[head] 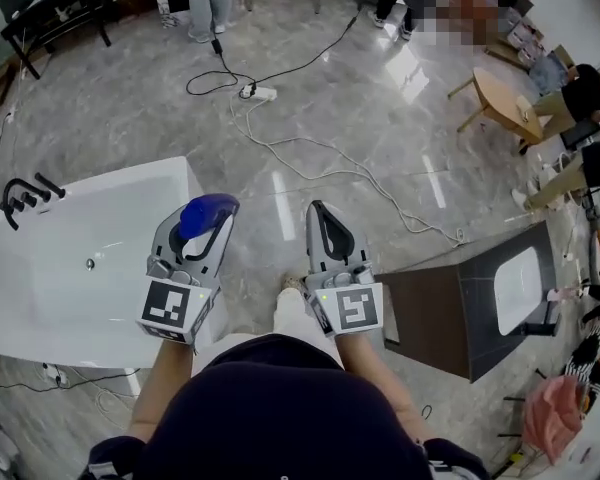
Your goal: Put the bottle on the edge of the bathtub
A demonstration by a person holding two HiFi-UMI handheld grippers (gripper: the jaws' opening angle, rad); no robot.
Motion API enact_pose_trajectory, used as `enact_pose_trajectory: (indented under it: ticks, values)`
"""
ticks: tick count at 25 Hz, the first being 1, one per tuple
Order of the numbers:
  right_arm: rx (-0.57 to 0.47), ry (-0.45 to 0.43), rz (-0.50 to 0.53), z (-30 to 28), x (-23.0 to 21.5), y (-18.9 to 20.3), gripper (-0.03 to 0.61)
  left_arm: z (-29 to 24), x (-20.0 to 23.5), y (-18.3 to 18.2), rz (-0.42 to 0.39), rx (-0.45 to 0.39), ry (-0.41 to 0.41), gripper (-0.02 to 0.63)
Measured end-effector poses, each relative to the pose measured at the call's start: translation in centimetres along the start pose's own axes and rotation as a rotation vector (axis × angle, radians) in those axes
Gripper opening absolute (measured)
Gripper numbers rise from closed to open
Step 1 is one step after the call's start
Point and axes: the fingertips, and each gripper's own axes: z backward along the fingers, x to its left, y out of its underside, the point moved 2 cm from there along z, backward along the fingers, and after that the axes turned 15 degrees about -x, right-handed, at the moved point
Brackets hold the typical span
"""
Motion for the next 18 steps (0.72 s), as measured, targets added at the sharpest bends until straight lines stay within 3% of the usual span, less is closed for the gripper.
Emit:
enact_pose_trajectory:
  ticks: [11,18]
  values:
    - [0.001,-0.161,-0.062,-8.7,-10.1,3.5,0.0,-10.3,2.8,0.3,-0.027,0.011,-0.221,0.152]
    - [0.007,-0.218,-0.101,-12.1,-13.1,5.4,0.0,-13.5,4.9,0.6,-0.046,0.019,-0.311,0.152]
